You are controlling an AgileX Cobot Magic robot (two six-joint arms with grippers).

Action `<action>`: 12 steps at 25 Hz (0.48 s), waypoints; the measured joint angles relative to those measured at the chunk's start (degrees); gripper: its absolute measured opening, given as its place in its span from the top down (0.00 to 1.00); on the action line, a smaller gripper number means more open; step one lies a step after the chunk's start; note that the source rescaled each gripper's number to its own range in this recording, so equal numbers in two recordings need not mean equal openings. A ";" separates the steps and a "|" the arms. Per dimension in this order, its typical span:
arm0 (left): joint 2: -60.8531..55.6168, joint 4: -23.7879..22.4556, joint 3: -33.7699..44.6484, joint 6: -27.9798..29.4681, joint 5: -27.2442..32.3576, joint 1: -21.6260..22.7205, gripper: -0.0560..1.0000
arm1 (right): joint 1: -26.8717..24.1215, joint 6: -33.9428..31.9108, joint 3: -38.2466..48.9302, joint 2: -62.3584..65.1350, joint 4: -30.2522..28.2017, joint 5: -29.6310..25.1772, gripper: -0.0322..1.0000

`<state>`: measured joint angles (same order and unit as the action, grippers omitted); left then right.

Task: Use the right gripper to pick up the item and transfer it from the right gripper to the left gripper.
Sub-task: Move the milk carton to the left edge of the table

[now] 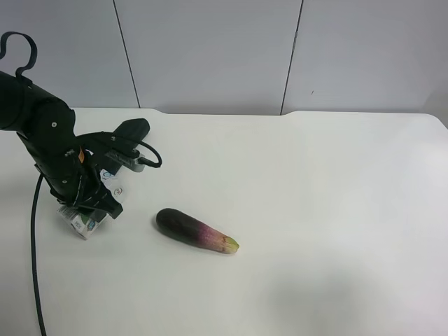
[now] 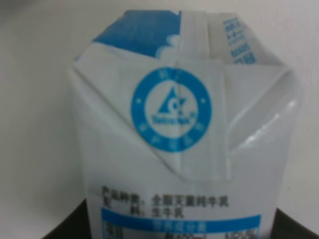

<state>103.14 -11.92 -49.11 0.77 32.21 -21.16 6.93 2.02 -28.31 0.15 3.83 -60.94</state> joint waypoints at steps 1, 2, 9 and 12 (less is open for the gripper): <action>0.00 0.35 0.00 -0.41 0.52 0.00 0.95 | 0.00 0.00 0.00 0.00 0.00 0.00 0.00; 0.00 0.74 0.00 -1.14 0.91 0.00 0.95 | 0.00 0.00 0.00 0.00 0.00 0.00 0.00; -0.51 3.53 -0.39 -2.22 2.14 0.00 0.11 | 0.00 0.00 0.00 0.00 0.00 0.00 0.00; -3.10 3.84 -0.94 -2.18 3.72 0.00 0.02 | 0.00 0.00 0.00 0.00 0.00 0.00 0.00</action>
<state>100.04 -8.08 -50.05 -1.41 35.93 -21.16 6.93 2.02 -28.31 0.15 3.83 -60.94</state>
